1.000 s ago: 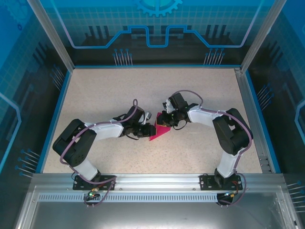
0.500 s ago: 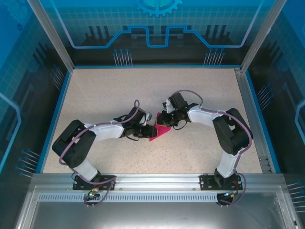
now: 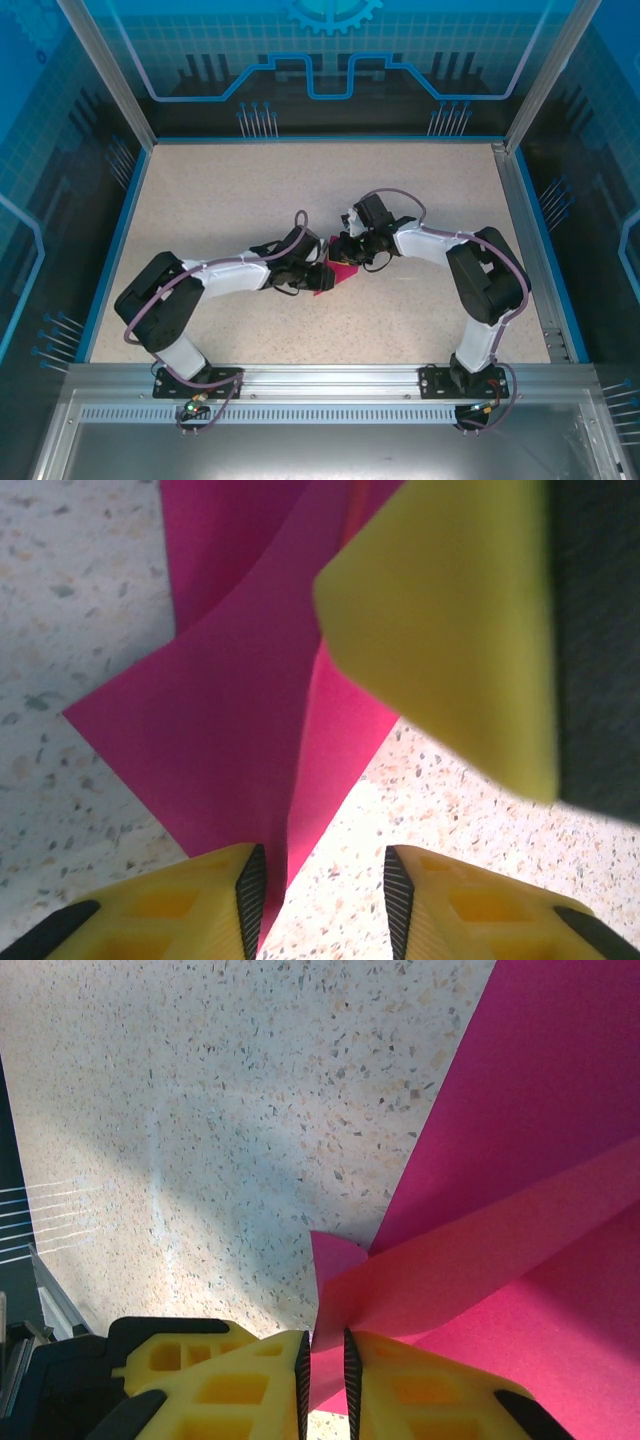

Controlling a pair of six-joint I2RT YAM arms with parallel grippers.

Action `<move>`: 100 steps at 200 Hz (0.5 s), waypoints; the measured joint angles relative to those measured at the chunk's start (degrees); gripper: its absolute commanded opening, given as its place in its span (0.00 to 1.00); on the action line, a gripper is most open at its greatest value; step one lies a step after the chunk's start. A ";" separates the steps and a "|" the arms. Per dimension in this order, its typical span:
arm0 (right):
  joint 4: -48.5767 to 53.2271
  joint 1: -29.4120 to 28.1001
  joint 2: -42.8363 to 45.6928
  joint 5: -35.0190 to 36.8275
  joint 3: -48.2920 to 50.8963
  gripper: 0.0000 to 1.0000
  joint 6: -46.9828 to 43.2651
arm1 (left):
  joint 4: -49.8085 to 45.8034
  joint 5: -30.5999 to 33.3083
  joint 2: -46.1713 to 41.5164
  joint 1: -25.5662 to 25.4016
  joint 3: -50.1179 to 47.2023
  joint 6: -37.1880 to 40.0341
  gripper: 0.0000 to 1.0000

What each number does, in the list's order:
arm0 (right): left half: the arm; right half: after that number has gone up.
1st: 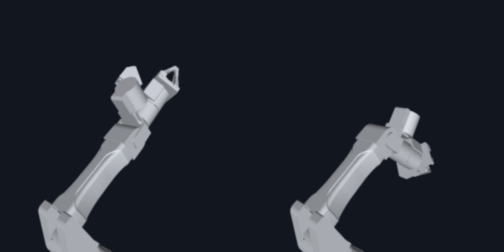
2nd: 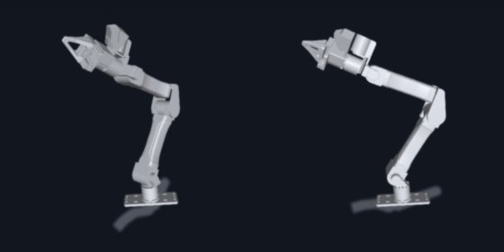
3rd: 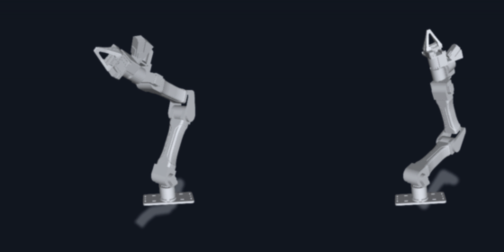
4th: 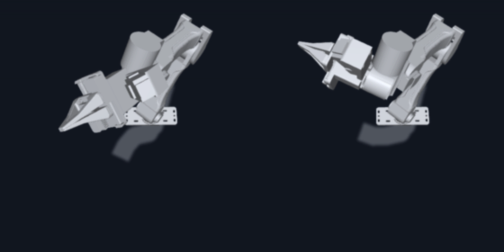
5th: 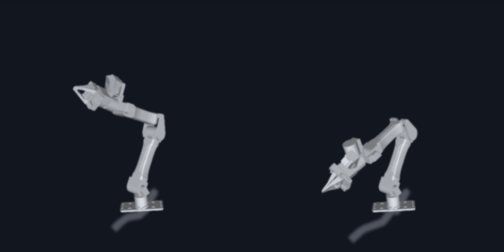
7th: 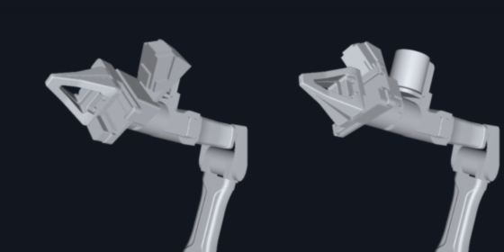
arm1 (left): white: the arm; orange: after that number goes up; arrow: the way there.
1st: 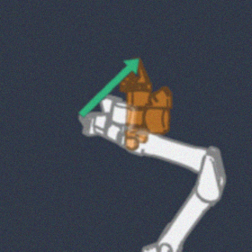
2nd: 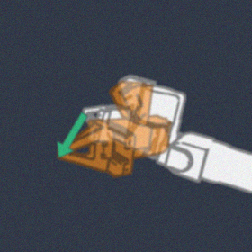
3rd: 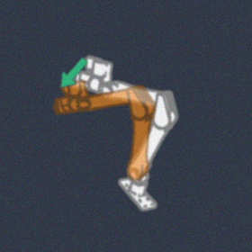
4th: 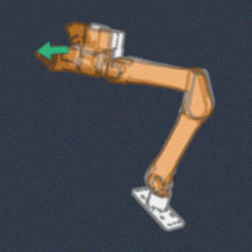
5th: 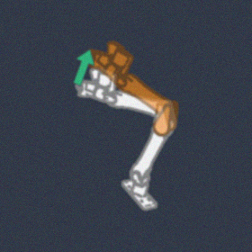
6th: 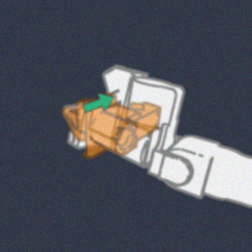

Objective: Fold a paper plane with a square sheet of paper (pick it up from the middle)
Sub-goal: Fourth fold the wing at the center of the table.

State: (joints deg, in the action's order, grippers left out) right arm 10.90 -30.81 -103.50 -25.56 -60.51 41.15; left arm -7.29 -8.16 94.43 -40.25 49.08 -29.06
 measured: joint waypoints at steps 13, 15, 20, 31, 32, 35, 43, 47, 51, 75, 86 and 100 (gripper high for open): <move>0.00 0.00 0.02 0.00 0.02 0.20 0.17 | -0.35 1.03 0.79 -0.68 0.81 0.57 0.38; 0.00 0.00 0.02 0.02 0.02 0.20 0.20 | -0.44 1.14 0.90 -0.79 0.94 0.68 0.38; 0.00 0.00 0.04 0.00 0.02 0.20 0.22 | -0.68 1.49 1.22 -0.98 1.22 0.76 0.38; 0.00 0.00 0.13 0.02 0.02 0.20 0.22 | -1.16 2.32 1.68 -1.49 1.62 0.96 0.37; 0.00 0.00 0.15 0.02 0.02 0.20 0.22 | -1.18 2.38 1.70 -1.51 1.64 0.98 0.37; 0.00 0.00 0.20 0.00 0.02 0.20 0.22 | -1.36 2.60 1.79 -1.62 1.73 1.01 0.37; 0.00 0.00 0.28 0.02 0.02 0.20 0.22 | -1.64 3.19 1.92 -1.86 1.88 1.07 0.37; 0.00 0.00 0.35 0.00 0.02 0.20 0.22 | -1.75 3.65 1.95 -1.99 1.90 1.09 0.38; 0.00 0.00 0.42 0.02 0.02 0.20 0.22 | -1.86 3.98 1.95 -2.08 1.90 1.16 0.38; 0.02 0.04 0.61 0.02 0.02 0.20 0.22 | -2.38 6.93 1.92 -2.73 1.90 1.16 0.42; 0.02 0.09 0.63 0.02 0.02 0.20 0.22 | -2.45 7.98 1.73 -3.06 1.86 1.18 0.44; 0.02 0.09 0.63 0.02 0.02 0.20 0.22 | -2.29 9.07 0.66 -3.34 1.29 1.18 0.46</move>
State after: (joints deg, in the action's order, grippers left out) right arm 10.92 -30.72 -102.87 -25.54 -60.49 41.36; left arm -9.58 0.91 95.09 -43.59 50.37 -27.88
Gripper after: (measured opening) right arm 0.198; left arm 0.447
